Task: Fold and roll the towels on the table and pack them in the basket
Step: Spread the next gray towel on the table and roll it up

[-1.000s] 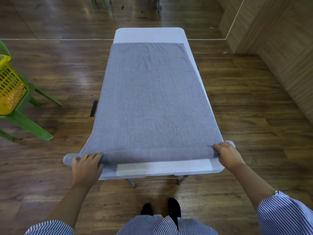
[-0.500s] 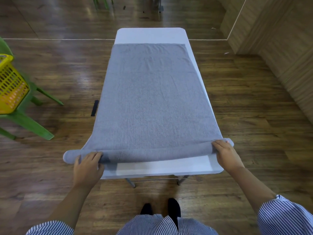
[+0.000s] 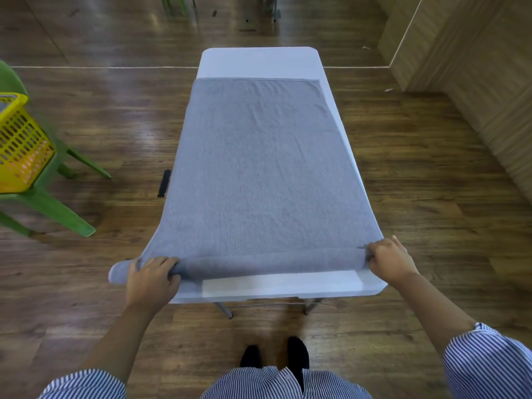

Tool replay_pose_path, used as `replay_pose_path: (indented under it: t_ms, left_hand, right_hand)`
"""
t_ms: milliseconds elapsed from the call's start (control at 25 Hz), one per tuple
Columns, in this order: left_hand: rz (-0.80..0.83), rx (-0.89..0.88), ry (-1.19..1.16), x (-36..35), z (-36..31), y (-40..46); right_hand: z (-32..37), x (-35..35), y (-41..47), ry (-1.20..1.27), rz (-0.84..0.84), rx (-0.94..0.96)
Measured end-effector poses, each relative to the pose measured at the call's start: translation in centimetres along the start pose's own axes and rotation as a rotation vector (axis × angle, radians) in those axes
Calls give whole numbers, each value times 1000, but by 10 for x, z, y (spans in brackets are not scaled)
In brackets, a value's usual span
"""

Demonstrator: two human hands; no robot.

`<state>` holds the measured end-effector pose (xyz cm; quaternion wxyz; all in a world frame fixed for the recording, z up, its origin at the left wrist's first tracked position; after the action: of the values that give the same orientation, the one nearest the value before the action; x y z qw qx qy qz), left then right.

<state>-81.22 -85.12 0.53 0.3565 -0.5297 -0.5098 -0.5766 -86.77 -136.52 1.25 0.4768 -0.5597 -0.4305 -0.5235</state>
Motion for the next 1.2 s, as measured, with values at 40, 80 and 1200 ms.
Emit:
replay_pose_path:
  t_ms: [40, 80, 1200]
  left_hand:
    - [-15, 16, -22, 0, 1, 3]
    - [-31, 29, -42, 0, 1, 5]
    - [127, 119, 17, -8, 8, 2]
  right_hand:
    - [1, 0, 1, 30, -65, 7]
    - [1, -1, 2, 59, -140, 25]
    - [-4, -13, -10, 187, 7, 56]
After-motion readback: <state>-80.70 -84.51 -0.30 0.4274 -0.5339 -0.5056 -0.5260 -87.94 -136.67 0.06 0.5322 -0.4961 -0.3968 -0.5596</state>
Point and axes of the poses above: each hand's wrist, its own y-axis towards the middle knuckle, its own x-axis out of the back of the hand, z = x × y, the point moved 3 cm from there along y, towards the middle knuckle, and after that the axes turned 9 degrees about -z, right-handed, at the moved point
